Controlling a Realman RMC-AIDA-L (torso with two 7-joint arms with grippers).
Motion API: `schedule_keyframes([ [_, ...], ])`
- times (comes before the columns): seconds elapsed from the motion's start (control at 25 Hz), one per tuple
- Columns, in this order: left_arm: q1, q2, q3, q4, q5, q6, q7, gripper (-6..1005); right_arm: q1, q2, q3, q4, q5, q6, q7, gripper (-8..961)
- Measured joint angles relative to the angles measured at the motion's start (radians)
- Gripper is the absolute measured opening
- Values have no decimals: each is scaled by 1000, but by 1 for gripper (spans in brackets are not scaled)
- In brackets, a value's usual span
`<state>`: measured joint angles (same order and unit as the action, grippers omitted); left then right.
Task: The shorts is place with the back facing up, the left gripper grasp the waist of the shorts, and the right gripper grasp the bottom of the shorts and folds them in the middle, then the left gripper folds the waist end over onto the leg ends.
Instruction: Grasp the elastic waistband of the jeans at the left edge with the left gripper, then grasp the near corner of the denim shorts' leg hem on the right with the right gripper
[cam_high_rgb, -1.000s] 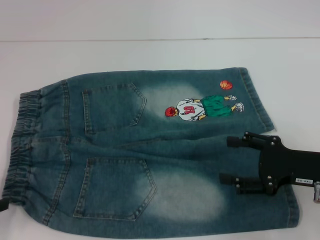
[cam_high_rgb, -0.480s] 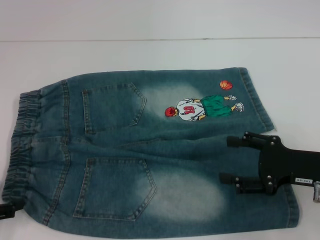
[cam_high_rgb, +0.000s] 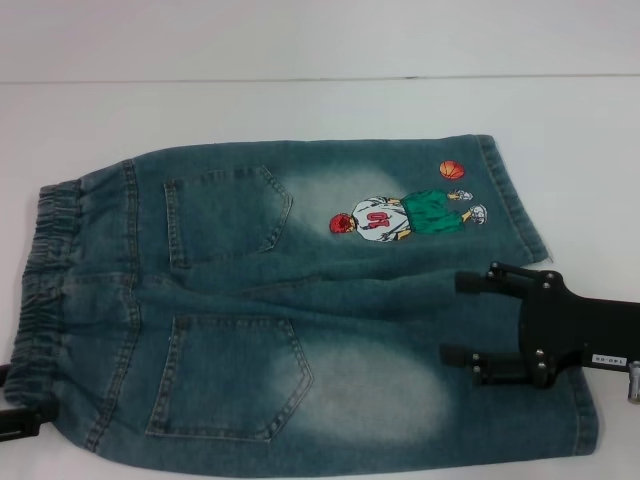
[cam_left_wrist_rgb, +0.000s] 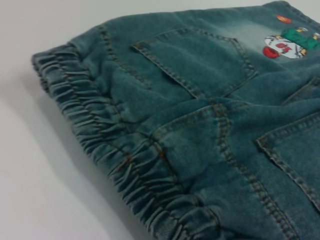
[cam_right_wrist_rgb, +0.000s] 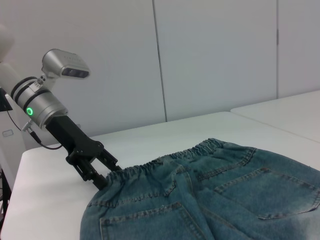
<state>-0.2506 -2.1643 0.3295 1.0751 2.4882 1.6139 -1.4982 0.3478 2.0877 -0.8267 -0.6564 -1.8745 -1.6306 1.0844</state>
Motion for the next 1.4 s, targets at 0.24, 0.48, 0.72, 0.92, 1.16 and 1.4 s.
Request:
schedule_keyframes([
  [0.24, -6, 0, 11, 5, 1, 8, -3, 806, 0, 0, 9, 0, -1, 0, 0, 911],
  [0.48, -11, 1, 11, 10, 0, 7, -5, 614, -7, 0, 15, 0, -1, 0, 0, 912],
  [0.72, -26, 1, 11, 18, -6, 21, -5, 417, -15, -1, 27, -13, -5, -6, 49, 912],
  [0.92, -45, 2, 22, 16, 1, 26, -10, 193, -16, -3, 29, -82, -31, -10, 188, 911],
  [1.16, -51, 8, 57, 13, 2, 45, -16, 45, 5, -3, 19, -289, -168, -46, 496, 911],
  [1.4, -54, 10, 63, 12, 2, 48, -16, 45, 112, -23, 29, -450, -399, -248, 769, 912],
])
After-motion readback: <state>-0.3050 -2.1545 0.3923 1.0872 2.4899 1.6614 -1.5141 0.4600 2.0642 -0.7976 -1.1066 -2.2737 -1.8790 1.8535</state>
